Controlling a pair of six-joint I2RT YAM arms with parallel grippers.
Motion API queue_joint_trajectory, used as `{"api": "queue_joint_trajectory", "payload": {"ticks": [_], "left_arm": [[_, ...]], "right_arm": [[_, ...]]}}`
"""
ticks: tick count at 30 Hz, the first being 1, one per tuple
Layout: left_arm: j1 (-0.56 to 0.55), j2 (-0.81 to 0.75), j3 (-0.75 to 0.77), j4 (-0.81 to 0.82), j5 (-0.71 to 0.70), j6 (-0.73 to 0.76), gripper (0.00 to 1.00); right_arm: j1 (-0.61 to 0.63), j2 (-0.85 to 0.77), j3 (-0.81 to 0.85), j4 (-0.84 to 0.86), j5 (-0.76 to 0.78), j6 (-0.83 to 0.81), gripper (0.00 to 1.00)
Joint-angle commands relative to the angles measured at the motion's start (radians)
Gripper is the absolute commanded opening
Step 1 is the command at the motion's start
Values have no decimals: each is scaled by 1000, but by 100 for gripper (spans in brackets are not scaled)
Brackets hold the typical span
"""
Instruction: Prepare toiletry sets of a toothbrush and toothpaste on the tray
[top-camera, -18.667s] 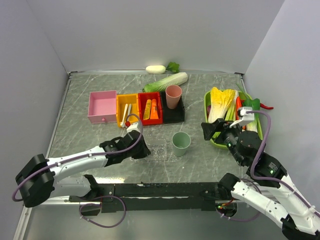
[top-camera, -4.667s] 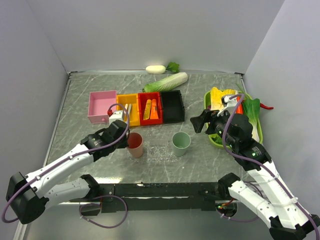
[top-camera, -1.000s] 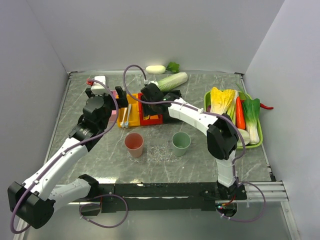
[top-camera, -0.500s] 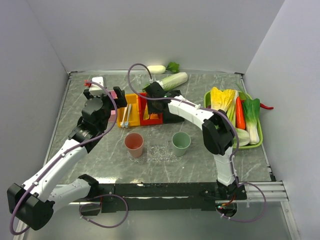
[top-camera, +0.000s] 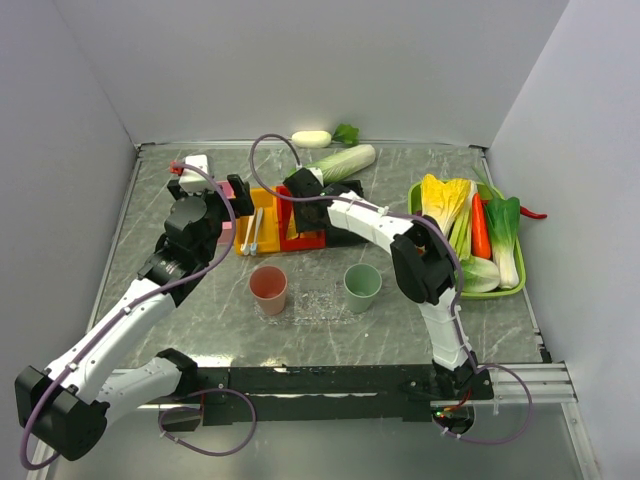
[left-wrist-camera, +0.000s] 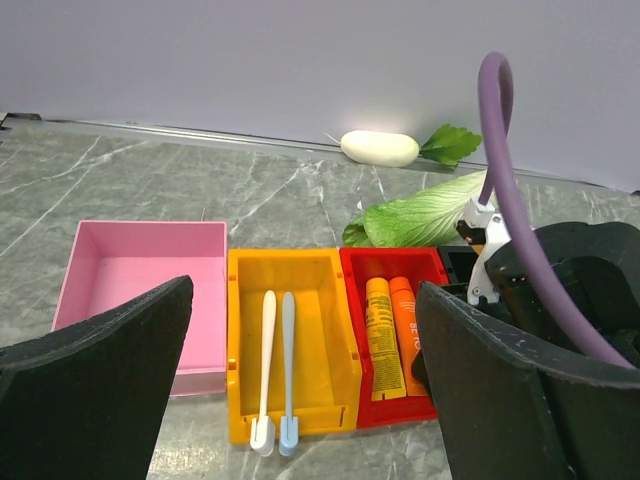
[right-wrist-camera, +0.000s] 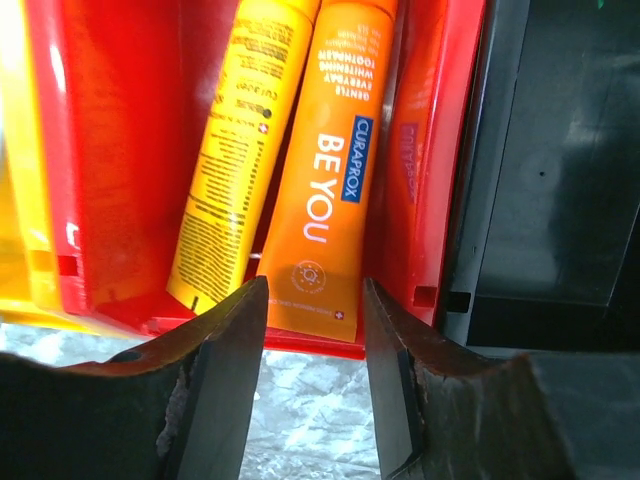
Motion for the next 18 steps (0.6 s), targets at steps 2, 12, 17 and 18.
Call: {"api": "queue_joint_trajectory", "payload": {"ticks": [2,12,17,18], "left_arm": [[1,-8,7,54,-4,-7,97],[1,-5,9,49,4,-7,97],[1,-1,12,48,9,-7,97],[1,2,13,46,10,-7,97]], "right_arm": [[4,36,69,-1,18,20,52],[4,68,79,-1,11,34,55],[4,80,78,-6,21,38,57],[6,80,78,-6,21,38,57]]}}
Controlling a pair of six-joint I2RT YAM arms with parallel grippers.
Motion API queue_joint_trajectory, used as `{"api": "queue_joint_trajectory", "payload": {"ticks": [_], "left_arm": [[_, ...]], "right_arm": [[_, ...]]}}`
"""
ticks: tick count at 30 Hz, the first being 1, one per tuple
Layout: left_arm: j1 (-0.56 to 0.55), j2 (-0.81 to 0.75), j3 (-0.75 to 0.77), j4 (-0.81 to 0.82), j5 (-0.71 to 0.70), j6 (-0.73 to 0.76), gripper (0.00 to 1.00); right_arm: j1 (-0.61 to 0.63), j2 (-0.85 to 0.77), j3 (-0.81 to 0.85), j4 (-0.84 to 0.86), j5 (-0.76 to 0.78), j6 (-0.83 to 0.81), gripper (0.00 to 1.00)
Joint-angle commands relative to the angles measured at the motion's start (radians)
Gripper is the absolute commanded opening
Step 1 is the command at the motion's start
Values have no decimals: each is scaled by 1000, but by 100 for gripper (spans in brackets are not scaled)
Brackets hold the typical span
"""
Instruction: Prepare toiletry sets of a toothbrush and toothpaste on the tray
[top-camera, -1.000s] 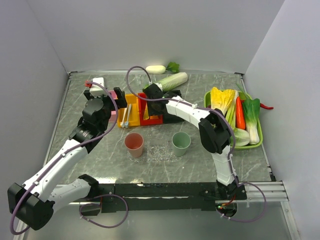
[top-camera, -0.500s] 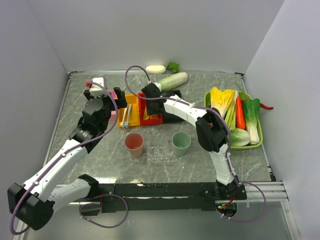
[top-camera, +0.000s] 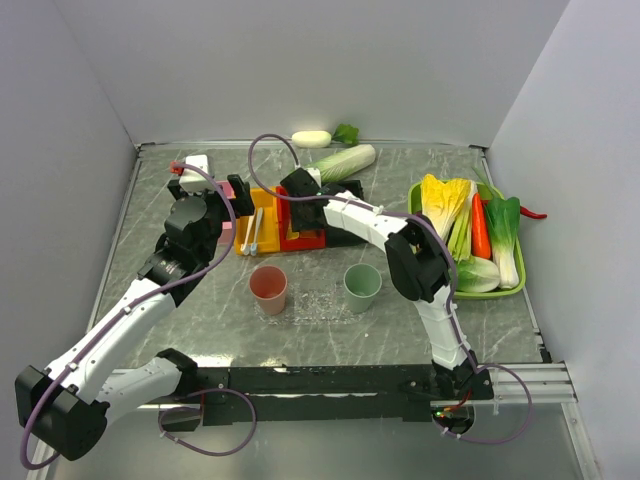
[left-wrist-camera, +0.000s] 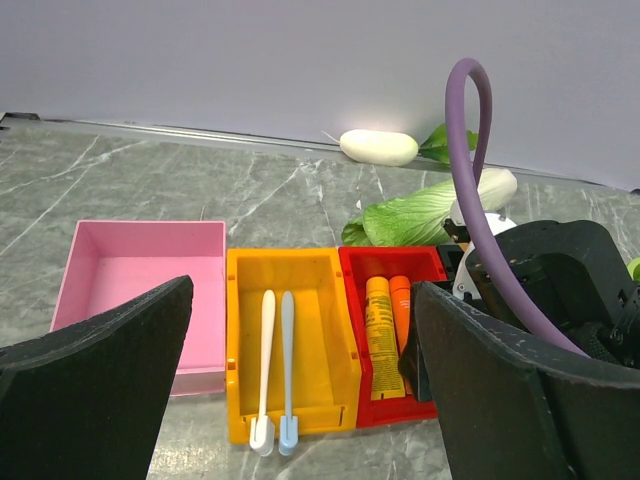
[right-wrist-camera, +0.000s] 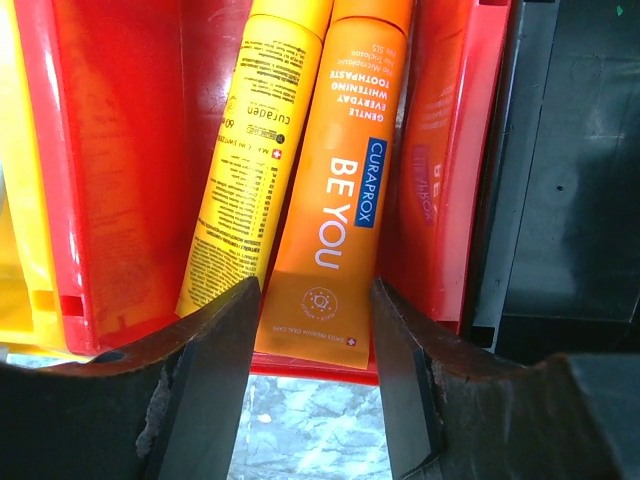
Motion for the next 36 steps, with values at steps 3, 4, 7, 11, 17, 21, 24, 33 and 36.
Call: {"api": "queue_joint_trajectory", "payload": {"ticks": [3,4,7,11,17,21,24,33,36], "left_arm": [[1,3,13,46,10,-9,97],[1,3,13,46,8,-9,97],[1,6,13,45,11,-9,97],[1,8,15,43,14,-10,97],[1,11,18,40,17,-10,97],[2,11,16,42,20,-12,97],[1,15,19,39,23,-13,97],[1,20,16,39,24,-17,97],[1,20,18,40,28,-17,97]], "right_arm": [[4,43,34,-8,16,13,59],[4,50,36,-10,18,13,59],[9,58,43,-18,36,12,61],[14,63,43,-25,58,10,61],[15,69,32,-8,44,15,52],[23,81,40,-21,45,19,49],[26,86,42,-30,59,21,48],[27,116,63,-50,59,30,53],[27,124,66,-48,45,30,53]]}}
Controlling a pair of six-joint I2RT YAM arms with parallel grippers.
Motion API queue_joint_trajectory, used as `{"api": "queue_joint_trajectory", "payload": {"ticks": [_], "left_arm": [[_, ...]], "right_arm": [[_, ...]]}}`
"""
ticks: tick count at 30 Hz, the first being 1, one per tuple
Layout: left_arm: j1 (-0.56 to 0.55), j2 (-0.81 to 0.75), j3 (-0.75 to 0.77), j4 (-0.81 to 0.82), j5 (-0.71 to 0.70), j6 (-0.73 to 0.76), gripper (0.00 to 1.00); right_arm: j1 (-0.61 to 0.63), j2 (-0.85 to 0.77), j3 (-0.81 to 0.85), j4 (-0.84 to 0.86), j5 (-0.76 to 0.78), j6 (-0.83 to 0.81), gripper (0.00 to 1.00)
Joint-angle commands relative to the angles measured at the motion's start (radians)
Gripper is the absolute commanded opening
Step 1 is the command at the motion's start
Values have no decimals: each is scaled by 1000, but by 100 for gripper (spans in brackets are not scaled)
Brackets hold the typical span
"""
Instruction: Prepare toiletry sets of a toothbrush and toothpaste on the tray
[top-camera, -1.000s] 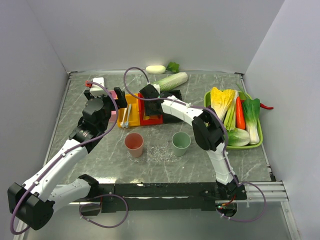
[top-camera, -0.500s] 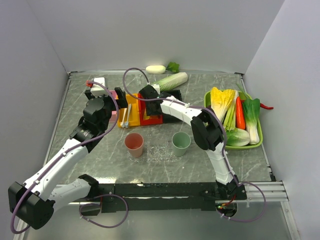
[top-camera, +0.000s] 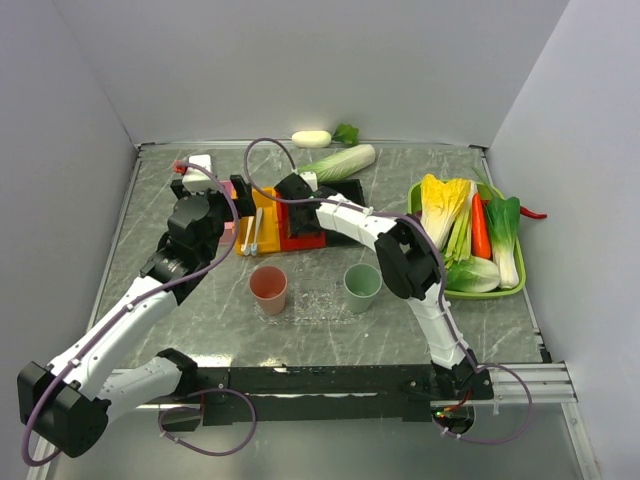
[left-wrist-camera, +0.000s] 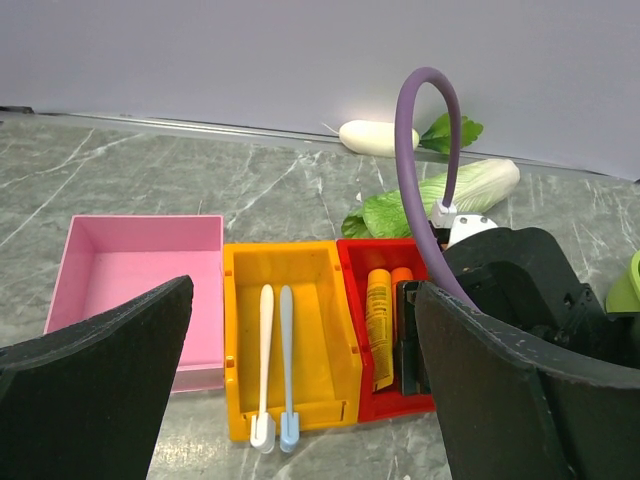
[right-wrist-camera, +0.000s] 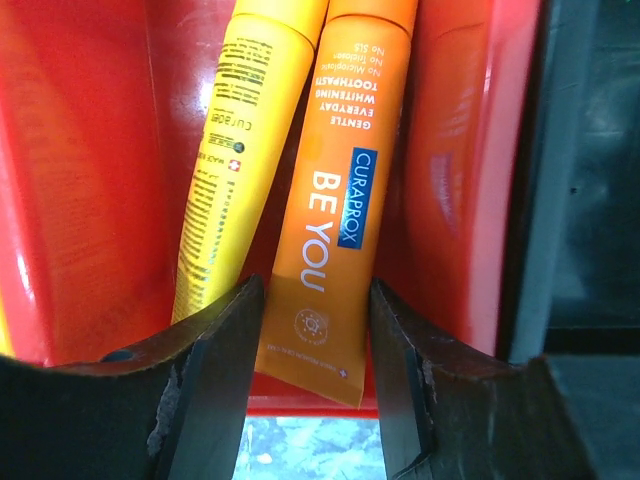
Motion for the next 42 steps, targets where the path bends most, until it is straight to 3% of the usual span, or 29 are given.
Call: {"api": "queue_joint_trajectory", "payload": {"ticks": [1,5,9,14,20,42], "left_arm": [[1,5,18,40,17,-16,97],[1,5,18,41,14,-15,97],[1,5,18,41,15,-15,97],[1,7,18,40,14,-13,97],[1,4,18,40,12,-12,97],[1,13,21,37,12,-7,97]], "right_arm": [[7,54,20,-38,-20,10,52],[8,48,14,-24,-43,15,45],[7,15,-4,-2,-69,19,29],[8,-46,-39,37,-112,36,21],[7,-124,-73,84,-140,50,2],[2,-215,-165,136,-147,64,0]]}}
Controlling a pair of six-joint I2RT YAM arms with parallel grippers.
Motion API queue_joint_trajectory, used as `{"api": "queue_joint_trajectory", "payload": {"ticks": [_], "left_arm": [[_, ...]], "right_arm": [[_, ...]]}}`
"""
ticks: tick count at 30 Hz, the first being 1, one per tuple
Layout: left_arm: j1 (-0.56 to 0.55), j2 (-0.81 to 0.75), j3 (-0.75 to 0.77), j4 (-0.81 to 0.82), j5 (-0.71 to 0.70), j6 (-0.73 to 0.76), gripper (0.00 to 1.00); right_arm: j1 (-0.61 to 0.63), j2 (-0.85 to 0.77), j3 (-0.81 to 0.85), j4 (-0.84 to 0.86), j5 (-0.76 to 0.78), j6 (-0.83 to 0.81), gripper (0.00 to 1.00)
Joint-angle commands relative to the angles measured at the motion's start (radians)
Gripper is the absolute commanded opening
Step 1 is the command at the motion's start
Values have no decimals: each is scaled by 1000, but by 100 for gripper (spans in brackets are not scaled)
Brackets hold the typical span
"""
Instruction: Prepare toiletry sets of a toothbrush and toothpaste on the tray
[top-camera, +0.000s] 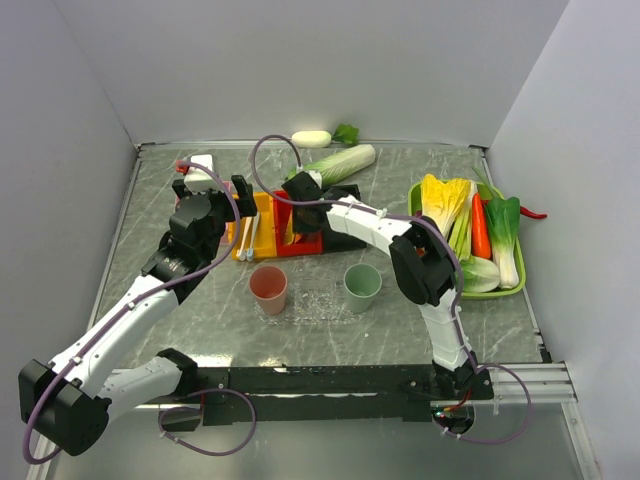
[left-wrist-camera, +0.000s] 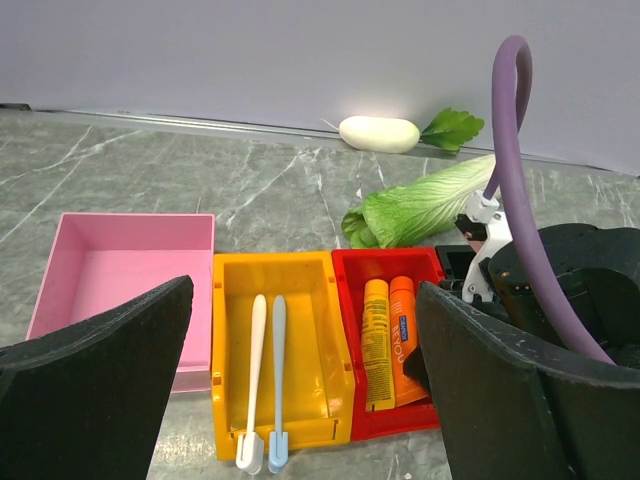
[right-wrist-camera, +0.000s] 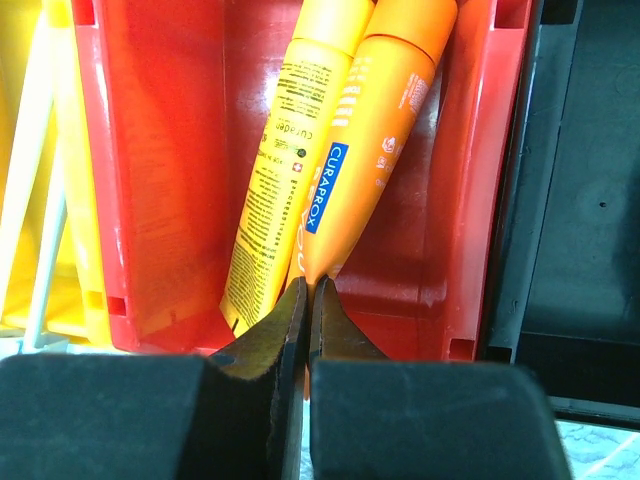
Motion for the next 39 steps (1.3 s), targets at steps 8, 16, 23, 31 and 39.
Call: {"api": "queue_joint_trajectory", "payload": {"ticks": [8,16,23,31,39], "left_arm": [[1,-2,16,49,52,14,97],[1,-45,-2,83,108,52,97],[1,-93,-30,126,282,118,97],[-1,-119,-36,112,803,249,97],[-35,-165,-65,81,1158,349,97]], "right_arm": [[-7,-195,-52,66,-46,-27,0],[-28,-341,-109,74,-117,-92,0],[-70,-476,-190,46,-276,-152,0],[-143,-680,-273,-153,-497,-276,0],[-162,-873,-339,-349,-766,-371,0]]}}
